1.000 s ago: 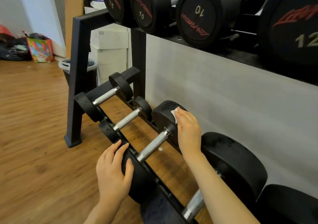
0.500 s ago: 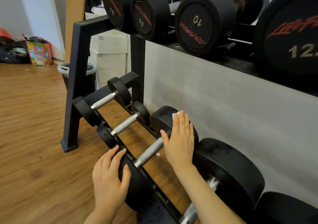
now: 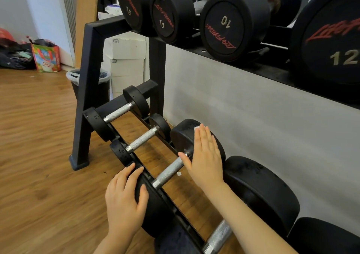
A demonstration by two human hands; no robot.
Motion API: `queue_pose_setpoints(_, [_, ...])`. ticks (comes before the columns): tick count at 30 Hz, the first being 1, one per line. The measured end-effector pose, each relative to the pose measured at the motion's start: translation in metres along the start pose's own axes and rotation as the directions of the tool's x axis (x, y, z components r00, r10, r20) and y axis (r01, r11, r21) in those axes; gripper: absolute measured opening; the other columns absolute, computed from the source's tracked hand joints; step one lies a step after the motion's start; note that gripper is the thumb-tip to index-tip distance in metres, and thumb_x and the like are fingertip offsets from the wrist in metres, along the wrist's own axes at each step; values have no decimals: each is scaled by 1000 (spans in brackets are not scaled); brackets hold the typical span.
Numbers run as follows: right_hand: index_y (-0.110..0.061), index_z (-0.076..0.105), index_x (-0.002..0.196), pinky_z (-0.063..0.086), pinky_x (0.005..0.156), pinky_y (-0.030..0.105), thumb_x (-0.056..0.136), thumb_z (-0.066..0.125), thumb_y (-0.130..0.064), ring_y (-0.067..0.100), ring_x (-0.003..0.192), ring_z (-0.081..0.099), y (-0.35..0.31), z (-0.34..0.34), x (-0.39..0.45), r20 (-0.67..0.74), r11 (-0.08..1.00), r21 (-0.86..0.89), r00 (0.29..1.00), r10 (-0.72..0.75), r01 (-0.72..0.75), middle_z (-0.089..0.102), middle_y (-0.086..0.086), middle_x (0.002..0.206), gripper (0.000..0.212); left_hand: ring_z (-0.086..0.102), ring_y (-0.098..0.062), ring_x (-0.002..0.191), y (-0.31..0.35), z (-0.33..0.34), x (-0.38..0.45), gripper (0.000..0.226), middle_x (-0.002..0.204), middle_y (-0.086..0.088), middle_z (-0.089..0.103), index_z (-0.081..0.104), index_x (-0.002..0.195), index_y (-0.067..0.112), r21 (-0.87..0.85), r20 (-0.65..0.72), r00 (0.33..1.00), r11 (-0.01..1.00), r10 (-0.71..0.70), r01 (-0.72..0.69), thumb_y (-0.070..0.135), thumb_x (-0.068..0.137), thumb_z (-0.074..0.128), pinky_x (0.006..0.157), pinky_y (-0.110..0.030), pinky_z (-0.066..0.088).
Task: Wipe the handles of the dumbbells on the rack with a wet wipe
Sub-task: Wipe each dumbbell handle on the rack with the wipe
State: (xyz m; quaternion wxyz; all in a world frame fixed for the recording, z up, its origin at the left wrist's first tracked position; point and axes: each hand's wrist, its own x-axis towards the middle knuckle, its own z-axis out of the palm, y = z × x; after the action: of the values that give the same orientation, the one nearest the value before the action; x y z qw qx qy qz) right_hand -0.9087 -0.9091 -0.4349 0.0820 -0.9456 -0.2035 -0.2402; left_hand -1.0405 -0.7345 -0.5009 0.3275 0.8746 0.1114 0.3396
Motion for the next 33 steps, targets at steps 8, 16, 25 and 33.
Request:
queue_pose_setpoints(8, [-11,19,154,4,119,40,85,8,-73,24,149,6,0,-6,34,61,995,-83,997,-42,47,14,9,161,94,49,-26,126,2,2,0,50,136,-2,57,64,126,18,-5,-9,1000,1000,-21,21,38,87,41,102,-48,38])
queue_pose_setpoints(16, [-13,18,154,2,119,36,89,19,-76,21,149,8,13,-15,38,134,961,-118,963,-233,249,16,6,161,90,49,-26,126,2,2,-1,49,137,-2,57,64,126,18,-5,-16,1000,1000,-26,26,38,87,41,104,-46,36])
queue_pose_setpoints(25, [-11,22,153,3,119,36,91,28,-71,22,149,13,3,-15,57,233,916,-99,904,-359,389,22,6,160,87,50,-26,127,-1,3,-1,48,136,0,57,65,125,20,0,-3,999,999,-33,33,39,87,42,105,-50,39])
queue_pose_setpoints(33, [-13,23,153,7,121,37,90,31,-72,20,148,14,4,-20,81,313,917,-116,890,-332,383,23,4,160,87,51,-25,126,-3,4,-1,48,135,1,58,65,125,21,0,-7,999,999,-33,33,38,86,42,102,-53,42])
